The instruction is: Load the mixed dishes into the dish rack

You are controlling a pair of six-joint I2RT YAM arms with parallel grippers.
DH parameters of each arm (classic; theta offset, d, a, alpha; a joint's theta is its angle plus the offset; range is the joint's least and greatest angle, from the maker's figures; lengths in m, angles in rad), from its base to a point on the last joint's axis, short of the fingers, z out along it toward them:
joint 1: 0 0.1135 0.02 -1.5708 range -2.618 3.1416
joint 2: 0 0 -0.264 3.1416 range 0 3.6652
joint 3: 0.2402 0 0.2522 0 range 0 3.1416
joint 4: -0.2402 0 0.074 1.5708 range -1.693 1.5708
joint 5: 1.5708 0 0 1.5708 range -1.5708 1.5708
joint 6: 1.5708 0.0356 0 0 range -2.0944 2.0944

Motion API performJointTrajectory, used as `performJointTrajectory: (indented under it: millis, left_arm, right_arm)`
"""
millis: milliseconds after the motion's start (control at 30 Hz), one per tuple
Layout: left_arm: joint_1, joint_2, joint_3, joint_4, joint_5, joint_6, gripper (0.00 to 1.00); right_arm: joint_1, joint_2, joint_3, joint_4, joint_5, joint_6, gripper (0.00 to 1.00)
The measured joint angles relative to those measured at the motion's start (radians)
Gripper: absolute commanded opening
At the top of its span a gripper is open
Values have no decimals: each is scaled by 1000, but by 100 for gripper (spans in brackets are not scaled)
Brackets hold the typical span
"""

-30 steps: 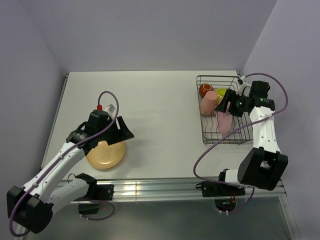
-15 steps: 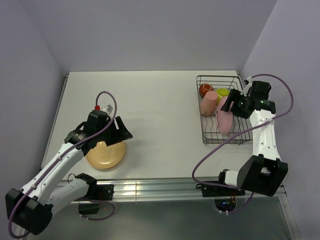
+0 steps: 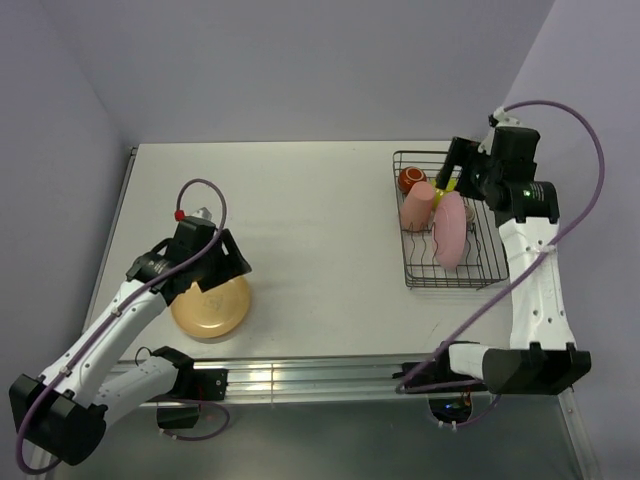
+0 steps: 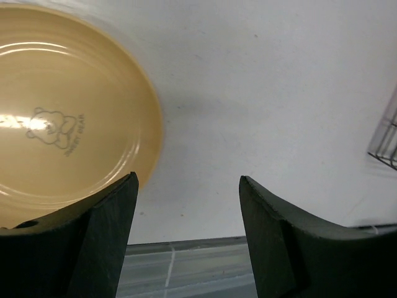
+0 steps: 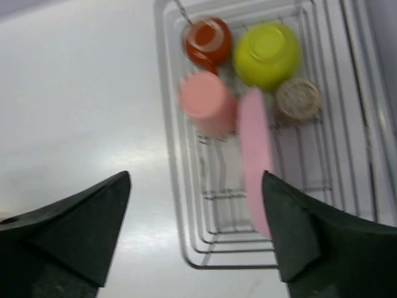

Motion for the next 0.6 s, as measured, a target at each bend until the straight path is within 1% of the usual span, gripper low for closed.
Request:
performJointTrajectory:
  millis: [100, 167, 233, 267, 333, 400, 500, 600]
  left_arm:
    - [0, 28, 19, -45, -70, -21, 72]
    - [0, 59, 38, -78, -111, -35, 73]
    - [0, 101, 60, -111, -152, -50, 73]
    - [0, 125, 68, -122, -171, -54, 73]
    - [0, 179, 85, -147, -204, -59, 72]
    - [0, 225, 96, -161, -228, -65, 72]
    - [6, 306, 123, -168, -251, -72, 70]
    - [28, 397, 150, -156, -251, -72, 69]
  right_arm:
    - [121, -51, 89, 10, 10, 29, 100]
    - [269, -117, 120, 28, 5, 64, 100]
    - [389, -170, 114, 40, -10, 92, 100]
    - [470, -200, 101, 50, -14, 114, 100]
    - [582, -247, 56, 53, -37, 159, 100]
    - [655, -274, 19, 39, -44, 204, 100]
    - [733, -281, -60, 24, -56, 266, 100]
    - [772, -282, -148, -8, -81, 300, 100]
